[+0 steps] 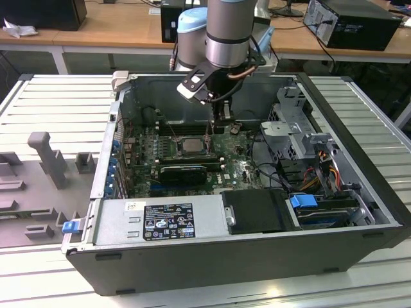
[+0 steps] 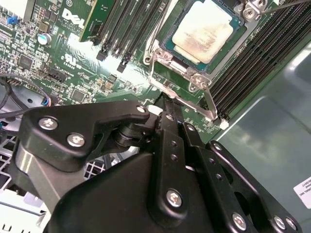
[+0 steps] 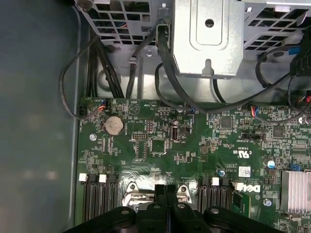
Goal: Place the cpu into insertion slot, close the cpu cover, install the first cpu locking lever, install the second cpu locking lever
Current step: 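Close the cpu cover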
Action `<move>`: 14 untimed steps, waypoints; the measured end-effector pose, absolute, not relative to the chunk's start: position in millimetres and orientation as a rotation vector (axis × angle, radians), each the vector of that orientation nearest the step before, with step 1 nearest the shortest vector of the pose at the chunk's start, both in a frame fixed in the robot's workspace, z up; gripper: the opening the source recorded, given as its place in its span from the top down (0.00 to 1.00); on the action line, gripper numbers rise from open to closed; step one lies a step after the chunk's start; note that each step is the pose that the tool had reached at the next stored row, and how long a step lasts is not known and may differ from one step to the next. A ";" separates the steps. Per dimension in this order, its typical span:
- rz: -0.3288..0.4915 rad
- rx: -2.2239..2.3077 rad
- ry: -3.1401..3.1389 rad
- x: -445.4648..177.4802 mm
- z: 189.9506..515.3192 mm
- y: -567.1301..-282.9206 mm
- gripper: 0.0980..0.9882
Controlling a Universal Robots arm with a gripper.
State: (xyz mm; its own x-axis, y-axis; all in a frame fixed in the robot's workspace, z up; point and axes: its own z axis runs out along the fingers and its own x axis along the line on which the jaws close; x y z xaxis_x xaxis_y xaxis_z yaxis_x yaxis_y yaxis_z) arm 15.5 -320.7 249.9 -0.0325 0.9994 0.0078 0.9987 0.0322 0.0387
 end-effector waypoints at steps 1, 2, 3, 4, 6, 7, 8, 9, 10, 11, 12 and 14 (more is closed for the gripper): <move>0.052 2.170 2.241 14.8 249.9 -320.7 0.99; 0.052 2.170 2.242 14.4 249.9 -320.7 0.99; 0.052 2.170 2.242 12.3 250.0 -320.7 0.99; 0.052 2.170 2.241 11.1 249.9 -320.7 0.99; 0.052 2.170 2.241 7.9 249.9 -320.7 0.99; 0.052 2.170 2.241 7.3 249.9 -320.7 0.99; 0.052 2.170 2.241 6.9 249.9 -320.7 0.99; 0.052 2.170 2.241 6.4 249.9 -320.7 0.99; 0.052 2.170 2.241 6.0 249.9 -320.7 0.99; 0.052 2.170 2.242 5.5 249.9 -320.7 0.99; 0.052 2.170 2.242 4.4 249.9 -320.7 0.99; 0.052 2.170 2.242 3.0 249.9 -320.7 0.99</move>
State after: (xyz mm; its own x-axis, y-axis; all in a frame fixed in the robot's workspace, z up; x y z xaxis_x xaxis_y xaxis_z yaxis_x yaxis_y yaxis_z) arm 3.0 -320.7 249.9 -0.0326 0.9994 0.0078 0.9987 0.0322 0.0386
